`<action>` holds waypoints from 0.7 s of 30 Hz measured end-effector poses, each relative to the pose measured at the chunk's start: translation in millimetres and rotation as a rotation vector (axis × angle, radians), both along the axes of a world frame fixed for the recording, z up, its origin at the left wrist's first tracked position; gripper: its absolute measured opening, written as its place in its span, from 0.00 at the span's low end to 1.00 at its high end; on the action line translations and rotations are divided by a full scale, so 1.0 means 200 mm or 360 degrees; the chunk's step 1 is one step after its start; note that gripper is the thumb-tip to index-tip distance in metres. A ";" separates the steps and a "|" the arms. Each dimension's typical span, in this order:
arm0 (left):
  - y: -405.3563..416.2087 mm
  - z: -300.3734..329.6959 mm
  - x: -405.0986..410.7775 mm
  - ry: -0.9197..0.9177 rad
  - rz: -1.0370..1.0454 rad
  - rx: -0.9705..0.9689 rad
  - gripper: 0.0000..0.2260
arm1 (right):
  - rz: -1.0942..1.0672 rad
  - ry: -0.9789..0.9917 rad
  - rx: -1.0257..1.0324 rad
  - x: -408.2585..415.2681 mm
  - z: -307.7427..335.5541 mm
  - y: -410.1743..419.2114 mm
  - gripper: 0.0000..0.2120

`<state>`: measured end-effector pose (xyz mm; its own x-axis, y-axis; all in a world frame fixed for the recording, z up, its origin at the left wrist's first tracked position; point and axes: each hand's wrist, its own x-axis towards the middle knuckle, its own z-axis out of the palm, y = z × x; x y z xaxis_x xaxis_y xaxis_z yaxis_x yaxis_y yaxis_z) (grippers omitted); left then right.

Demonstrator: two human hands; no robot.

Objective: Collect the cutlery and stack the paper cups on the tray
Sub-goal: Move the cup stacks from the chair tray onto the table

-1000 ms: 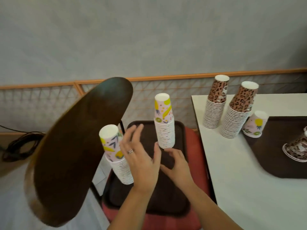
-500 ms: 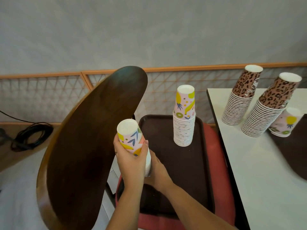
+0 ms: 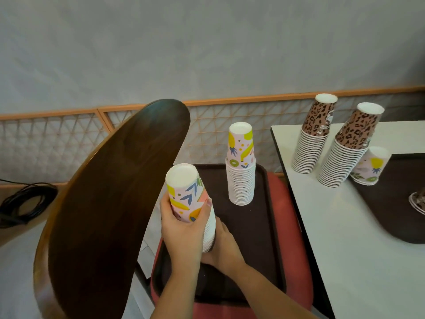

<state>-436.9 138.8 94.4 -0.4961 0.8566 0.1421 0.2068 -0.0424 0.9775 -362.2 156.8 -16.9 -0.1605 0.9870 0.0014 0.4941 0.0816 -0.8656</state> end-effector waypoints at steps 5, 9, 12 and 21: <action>-0.01 0.14 0.24 -0.0108 -0.0305 0.0132 0.27 | -0.0263 0.0092 0.0109 0.30 0.10 -0.02 0.45; 0.05 0.24 0.47 -0.0199 -0.0512 0.0185 0.27 | -0.0413 0.0057 0.0194 0.57 0.23 0.01 0.45; 0.14 0.28 0.68 -0.0223 -0.0659 0.0213 0.28 | -0.0528 0.0081 0.0216 0.79 0.29 0.05 0.47; 0.47 0.14 1.21 -0.0157 -0.0856 0.0101 0.26 | -0.0715 0.0083 0.0068 1.31 0.16 0.27 0.46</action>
<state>-195.1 233.7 123.1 -0.0045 0.9842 0.1769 0.0475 -0.1765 0.9832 -99.4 211.4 15.4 0.2848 0.9578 0.0401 0.4444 -0.0948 -0.8908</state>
